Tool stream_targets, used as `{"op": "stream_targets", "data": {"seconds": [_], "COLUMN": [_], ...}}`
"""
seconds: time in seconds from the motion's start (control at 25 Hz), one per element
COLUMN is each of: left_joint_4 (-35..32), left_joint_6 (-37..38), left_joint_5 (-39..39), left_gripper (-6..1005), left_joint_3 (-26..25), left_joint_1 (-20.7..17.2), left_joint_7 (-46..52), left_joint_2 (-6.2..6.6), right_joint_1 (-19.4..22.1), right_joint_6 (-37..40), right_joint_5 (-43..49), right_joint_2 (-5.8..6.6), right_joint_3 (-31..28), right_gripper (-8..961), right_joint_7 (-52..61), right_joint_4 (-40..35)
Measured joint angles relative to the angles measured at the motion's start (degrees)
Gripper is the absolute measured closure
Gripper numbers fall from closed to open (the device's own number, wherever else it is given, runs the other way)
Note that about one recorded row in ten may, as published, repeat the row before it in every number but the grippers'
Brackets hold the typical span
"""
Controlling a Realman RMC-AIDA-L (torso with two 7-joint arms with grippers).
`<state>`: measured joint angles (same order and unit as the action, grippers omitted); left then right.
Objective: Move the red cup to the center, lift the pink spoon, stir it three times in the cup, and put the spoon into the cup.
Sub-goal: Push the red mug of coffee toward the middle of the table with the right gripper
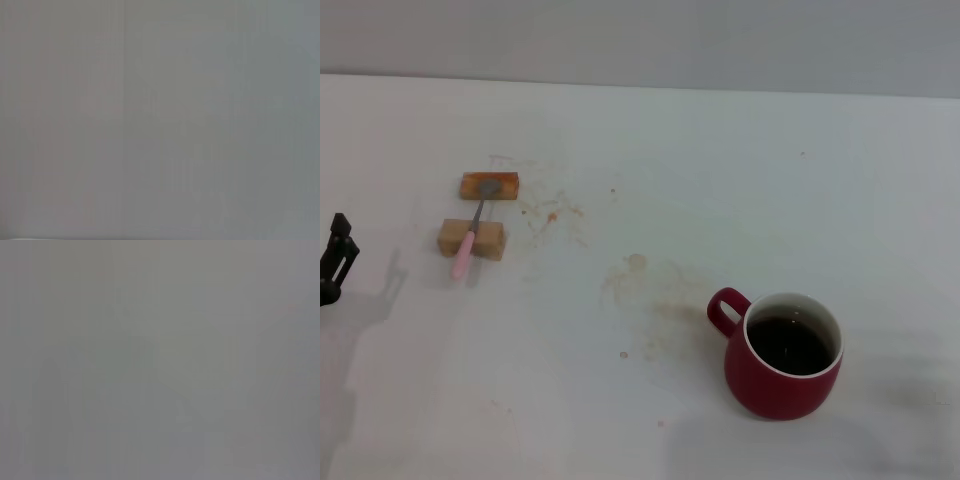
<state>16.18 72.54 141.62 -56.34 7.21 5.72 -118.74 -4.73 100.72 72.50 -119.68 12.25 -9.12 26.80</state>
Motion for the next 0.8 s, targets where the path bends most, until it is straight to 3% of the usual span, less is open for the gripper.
{"op": "stream_targets", "data": {"seconds": [0.8], "left_joint_4": [-0.52], "left_joint_6": [-1.26], "left_joint_5": [-0.03], "left_gripper": [142], "left_joint_3": [-0.06], "left_joint_1": [0.84], "left_joint_7": [0.00], "left_joint_2": [0.02], "right_joint_1": [2.31], "right_joint_6": [-0.78], "right_joint_5": [0.49], "right_joint_2": [-0.14], "right_joint_3": [2.39], "right_gripper": [953], "right_joint_7": [0.04], "right_joint_4": [7.10]}}
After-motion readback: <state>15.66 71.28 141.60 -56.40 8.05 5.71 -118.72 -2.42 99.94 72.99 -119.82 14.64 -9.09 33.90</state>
